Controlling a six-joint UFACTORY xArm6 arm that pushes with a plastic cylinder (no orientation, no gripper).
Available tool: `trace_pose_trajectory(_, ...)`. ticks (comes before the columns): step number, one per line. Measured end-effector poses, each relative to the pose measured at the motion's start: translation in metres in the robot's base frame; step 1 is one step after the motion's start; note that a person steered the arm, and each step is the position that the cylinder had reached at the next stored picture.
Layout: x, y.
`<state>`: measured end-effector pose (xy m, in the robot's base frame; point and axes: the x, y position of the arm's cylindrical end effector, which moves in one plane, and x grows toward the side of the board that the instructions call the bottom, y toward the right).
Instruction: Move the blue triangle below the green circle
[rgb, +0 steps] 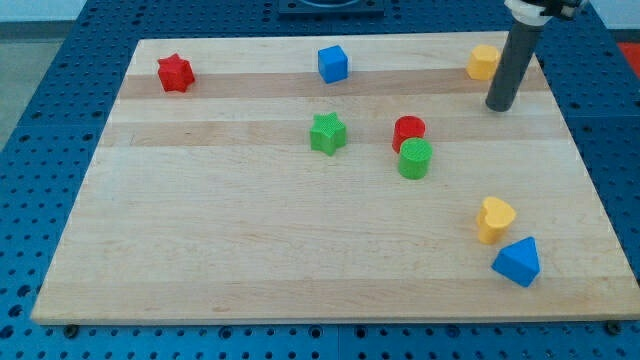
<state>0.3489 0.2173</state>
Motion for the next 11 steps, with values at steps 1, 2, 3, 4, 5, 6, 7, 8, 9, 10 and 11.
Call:
trace_pose_trajectory(1,0.068,0.0)
trace_pose_trajectory(2,0.096,0.008)
trace_pose_trajectory(3,0.16,0.035)
trace_pose_trajectory(4,0.228,0.026)
trace_pose_trajectory(5,0.27,0.014)
trace_pose_trajectory(6,0.269,0.014)
trace_pose_trajectory(7,0.243,0.006)
trace_pose_trajectory(8,0.234,0.004)
trace_pose_trajectory(9,0.235,-0.004)
trace_pose_trajectory(10,0.235,-0.04)
trace_pose_trajectory(11,0.234,-0.083)
